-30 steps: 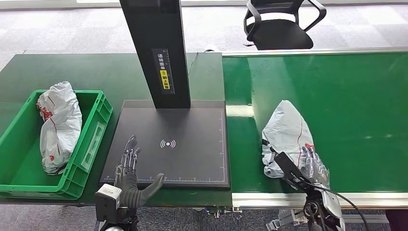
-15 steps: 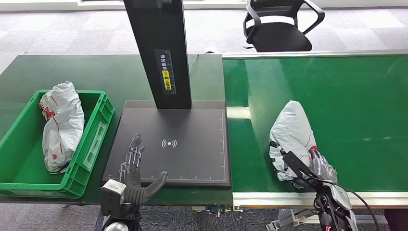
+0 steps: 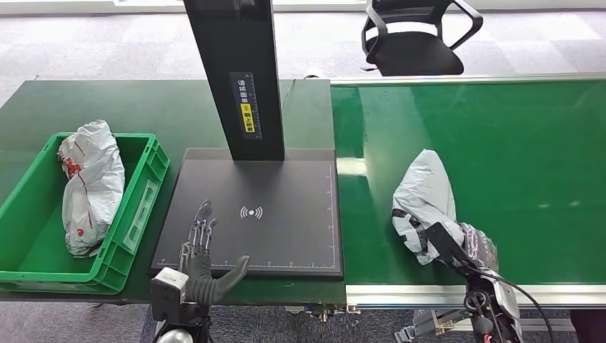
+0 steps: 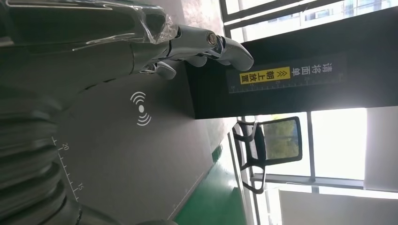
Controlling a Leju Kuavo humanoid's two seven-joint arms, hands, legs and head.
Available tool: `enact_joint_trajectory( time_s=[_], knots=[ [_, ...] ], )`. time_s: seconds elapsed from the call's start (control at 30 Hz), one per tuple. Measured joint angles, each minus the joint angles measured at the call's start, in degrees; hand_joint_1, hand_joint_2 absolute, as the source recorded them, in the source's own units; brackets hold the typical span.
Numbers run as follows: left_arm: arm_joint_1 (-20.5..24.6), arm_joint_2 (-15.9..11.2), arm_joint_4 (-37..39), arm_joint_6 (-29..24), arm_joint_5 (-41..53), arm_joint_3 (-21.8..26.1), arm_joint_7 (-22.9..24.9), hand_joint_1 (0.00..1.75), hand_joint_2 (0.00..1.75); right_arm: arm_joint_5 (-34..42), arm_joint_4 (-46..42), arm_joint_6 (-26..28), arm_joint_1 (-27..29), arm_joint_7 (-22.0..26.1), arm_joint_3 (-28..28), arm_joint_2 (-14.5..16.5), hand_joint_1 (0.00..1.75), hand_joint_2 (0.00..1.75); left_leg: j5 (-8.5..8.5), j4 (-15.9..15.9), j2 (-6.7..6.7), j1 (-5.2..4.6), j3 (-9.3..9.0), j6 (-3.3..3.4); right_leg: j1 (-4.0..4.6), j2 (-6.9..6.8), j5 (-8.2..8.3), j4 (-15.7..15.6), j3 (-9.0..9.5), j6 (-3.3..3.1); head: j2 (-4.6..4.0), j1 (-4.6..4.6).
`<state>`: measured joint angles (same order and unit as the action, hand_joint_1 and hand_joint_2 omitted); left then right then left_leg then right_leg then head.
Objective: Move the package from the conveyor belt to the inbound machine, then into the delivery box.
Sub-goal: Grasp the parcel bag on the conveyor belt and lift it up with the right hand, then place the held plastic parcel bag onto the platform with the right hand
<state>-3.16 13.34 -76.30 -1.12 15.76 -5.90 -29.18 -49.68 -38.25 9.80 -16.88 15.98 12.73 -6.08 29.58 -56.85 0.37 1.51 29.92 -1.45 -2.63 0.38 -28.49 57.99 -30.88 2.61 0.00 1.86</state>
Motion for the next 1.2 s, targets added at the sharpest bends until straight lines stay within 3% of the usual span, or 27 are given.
enact_joint_trajectory(
  time_s=[0.2, 0.3, 0.4, 0.53, 0.8, 1.03, 1.13, 1.2],
  knots=[
    [-0.14, -0.01, 0.78, -1.71, -0.08, -0.02, -1.39, 0.0, 1.75, 11.35, -4.68, 7.53, 0.0, 10.98, 2.71, 1.8, 1.75, 1.75, -0.01, 0.0, -0.01, 0.0, 0.33, 0.0, 0.01, -0.04, 0.0, 0.02, -0.3, 0.0, 0.0, 0.01],
    [-0.17, -0.01, 1.26, -3.09, -0.09, -0.13, -1.75, 0.0, 1.75, 21.26, -9.97, 11.84, 0.97, 18.91, 4.36, 3.77, 1.75, 1.75, -0.01, -0.01, -0.02, 0.0, 0.43, 0.0, 0.0, -0.05, 0.0, 0.01, -0.4, 0.0, 0.0, 0.01],
    [-0.18, -0.03, 1.72, -4.14, -0.15, -0.34, -1.89, 0.0, 1.75, 27.79, -16.81, 14.71, 2.56, 22.84, 4.6, 5.97, 1.75, 1.75, -0.01, 0.0, 0.02, 0.0, 0.46, 0.0, 0.01, -0.03, 0.0, 0.02, -0.45, 0.0, 0.0, 0.01],
    [-0.17, -0.14, 2.3, -4.74, -0.15, -0.54, -2.02, 0.0, 1.75, 31.09, -25.33, 17.71, 4.89, 23.86, 1.23, 8.24, 1.75, 1.75, -0.01, 0.02, 0.03, 0.01, 0.48, 0.0, 0.02, -0.02, 0.0, 0.03, -0.47, 0.0, 0.0, 0.01],
    [-0.18, -0.15, 2.58, -5.0, -0.15, -0.54, -2.07, 0.0, 1.75, 33.25, -36.11, 21.53, 6.4, 24.04, -14.75, 10.52, 1.75, 1.75, -0.05, 0.02, 0.08, 0.01, 0.45, -0.01, 0.03, 0.04, 0.0, 0.05, -0.49, -0.01, 0.0, 0.01],
    [-0.19, -0.16, 2.58, -5.02, -0.15, -0.51, -2.07, 0.0, 1.75, 33.68, -38.84, 21.48, 6.64, 24.04, -18.64, 10.8, 1.75, 1.75, -0.06, 0.01, 0.03, 0.0, 0.49, 0.0, 0.01, 0.03, 0.0, 0.04, -0.5, -0.01, 0.0, 0.02],
    [-0.19, -0.16, 2.58, -5.04, -0.11, -0.5, -2.07, 0.0, 1.75, 35.68, -39.41, 19.0, 6.58, 24.04, -19.61, 10.81, 1.75, 1.75, -0.06, 0.01, 0.05, 0.01, 0.5, 0.0, 0.01, 0.04, 0.0, 0.05, -0.5, -0.01, 0.0, 0.02],
    [-0.18, -0.16, 2.63, -4.96, 0.04, -0.49, -2.13, 0.0, 1.75, 38.03, -39.28, 12.82, 5.93, 24.01, -20.82, 10.99, 1.75, 1.75, -0.06, 0.03, 0.13, 0.01, 0.51, 0.0, 0.03, 0.07, 0.01, 0.06, -0.51, -0.02, 0.0, 0.01]
  ],
)
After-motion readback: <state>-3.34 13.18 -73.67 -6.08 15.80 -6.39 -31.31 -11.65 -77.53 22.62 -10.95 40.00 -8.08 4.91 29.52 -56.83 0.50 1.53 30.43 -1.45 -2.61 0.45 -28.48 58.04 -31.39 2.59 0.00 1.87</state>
